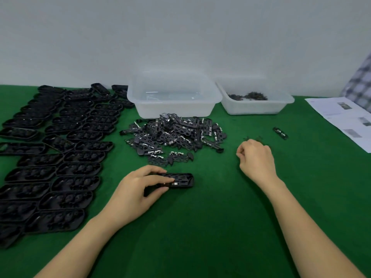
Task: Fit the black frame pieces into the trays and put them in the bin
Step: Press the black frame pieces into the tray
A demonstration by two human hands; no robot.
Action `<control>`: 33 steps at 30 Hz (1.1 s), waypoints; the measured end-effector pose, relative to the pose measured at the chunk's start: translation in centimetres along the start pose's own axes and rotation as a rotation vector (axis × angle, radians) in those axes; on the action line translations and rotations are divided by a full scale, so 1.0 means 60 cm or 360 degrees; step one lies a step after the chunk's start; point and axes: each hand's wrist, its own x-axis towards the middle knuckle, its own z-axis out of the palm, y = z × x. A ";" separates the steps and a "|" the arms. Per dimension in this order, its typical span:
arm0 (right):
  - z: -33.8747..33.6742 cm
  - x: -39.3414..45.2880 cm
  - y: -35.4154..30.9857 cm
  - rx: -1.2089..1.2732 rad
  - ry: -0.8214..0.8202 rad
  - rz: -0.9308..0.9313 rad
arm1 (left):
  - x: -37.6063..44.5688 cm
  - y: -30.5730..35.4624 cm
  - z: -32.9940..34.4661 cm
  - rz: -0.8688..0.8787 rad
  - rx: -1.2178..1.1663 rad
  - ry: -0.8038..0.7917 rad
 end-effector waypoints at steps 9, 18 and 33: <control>-0.006 -0.096 -0.162 0.1190 -0.0270 -0.0389 | 0.004 -0.001 0.001 -0.0113 -0.0022 0.0050; 0.001 -0.093 -0.161 0.1250 -0.0384 -0.0101 | 0.003 0.002 0.003 -0.0114 0.0061 0.0007; -0.008 -0.075 -0.154 0.1239 -0.0739 0.0029 | 0.002 0.002 0.005 -0.0013 0.0115 0.0064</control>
